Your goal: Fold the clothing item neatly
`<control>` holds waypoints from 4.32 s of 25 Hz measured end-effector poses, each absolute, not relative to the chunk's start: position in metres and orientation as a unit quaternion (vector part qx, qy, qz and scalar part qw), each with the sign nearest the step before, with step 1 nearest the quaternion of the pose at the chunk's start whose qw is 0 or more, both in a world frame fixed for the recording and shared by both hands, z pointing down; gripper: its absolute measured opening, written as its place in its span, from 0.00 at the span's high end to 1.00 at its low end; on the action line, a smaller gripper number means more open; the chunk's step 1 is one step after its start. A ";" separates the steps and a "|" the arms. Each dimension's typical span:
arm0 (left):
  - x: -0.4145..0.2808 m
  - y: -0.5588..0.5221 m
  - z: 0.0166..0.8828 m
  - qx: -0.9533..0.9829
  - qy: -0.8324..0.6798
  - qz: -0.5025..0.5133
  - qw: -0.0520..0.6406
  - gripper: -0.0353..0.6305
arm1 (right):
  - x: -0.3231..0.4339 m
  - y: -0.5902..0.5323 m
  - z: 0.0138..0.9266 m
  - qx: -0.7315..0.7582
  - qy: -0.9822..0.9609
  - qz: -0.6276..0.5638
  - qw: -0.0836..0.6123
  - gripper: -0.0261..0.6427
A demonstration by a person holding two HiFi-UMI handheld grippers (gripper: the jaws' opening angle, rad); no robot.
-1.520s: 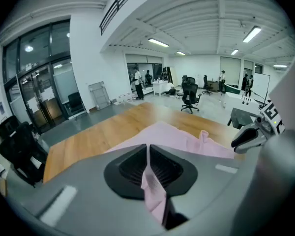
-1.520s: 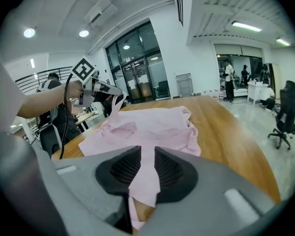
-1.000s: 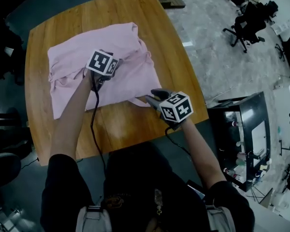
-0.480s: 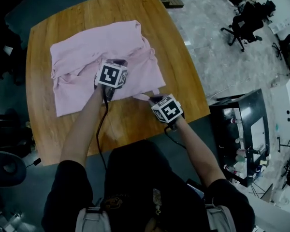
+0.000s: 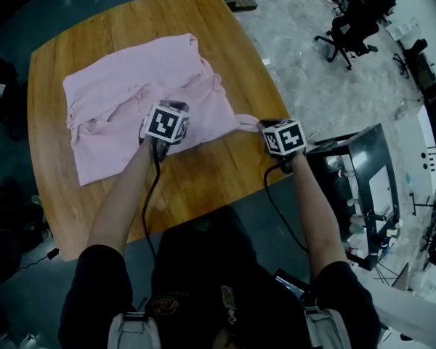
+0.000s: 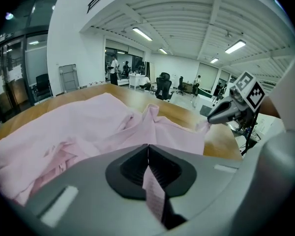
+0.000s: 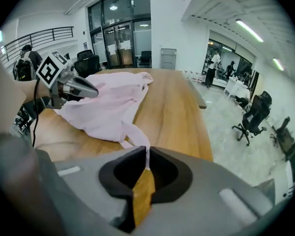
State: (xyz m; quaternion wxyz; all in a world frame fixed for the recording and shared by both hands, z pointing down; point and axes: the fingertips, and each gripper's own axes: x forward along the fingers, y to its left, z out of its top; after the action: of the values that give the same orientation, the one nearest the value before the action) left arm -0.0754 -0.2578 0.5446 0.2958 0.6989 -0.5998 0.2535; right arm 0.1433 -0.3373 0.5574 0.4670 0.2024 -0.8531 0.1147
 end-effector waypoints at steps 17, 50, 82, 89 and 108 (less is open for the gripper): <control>-0.101 -0.303 0.525 0.592 -0.692 0.253 0.327 0.94 | 0.023 -0.546 0.458 0.161 -0.917 0.031 0.363 0.92; -0.283 -0.091 0.500 0.532 -0.757 0.166 0.340 0.94 | -0.308 -0.205 0.432 -0.070 -0.944 -0.015 0.322 0.92; -0.286 0.096 0.578 0.417 -0.803 0.218 0.365 0.49 | 0.031 -0.272 0.560 0.176 -0.904 0.053 0.386 0.67; -0.282 0.089 0.590 0.421 -0.802 0.180 0.384 0.60 | 0.062 -0.298 0.594 0.204 -0.888 0.132 0.391 0.62; -0.197 0.187 0.580 0.405 -0.796 0.193 0.408 0.87 | 0.143 -0.234 0.581 0.165 -0.882 0.142 0.418 0.88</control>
State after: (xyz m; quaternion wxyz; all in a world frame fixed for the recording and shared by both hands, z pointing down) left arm -0.1971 0.1867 0.5803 0.4078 0.4045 -0.7955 0.1927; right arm 0.1431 -0.2338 0.5813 0.4180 0.1653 -0.8819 0.1422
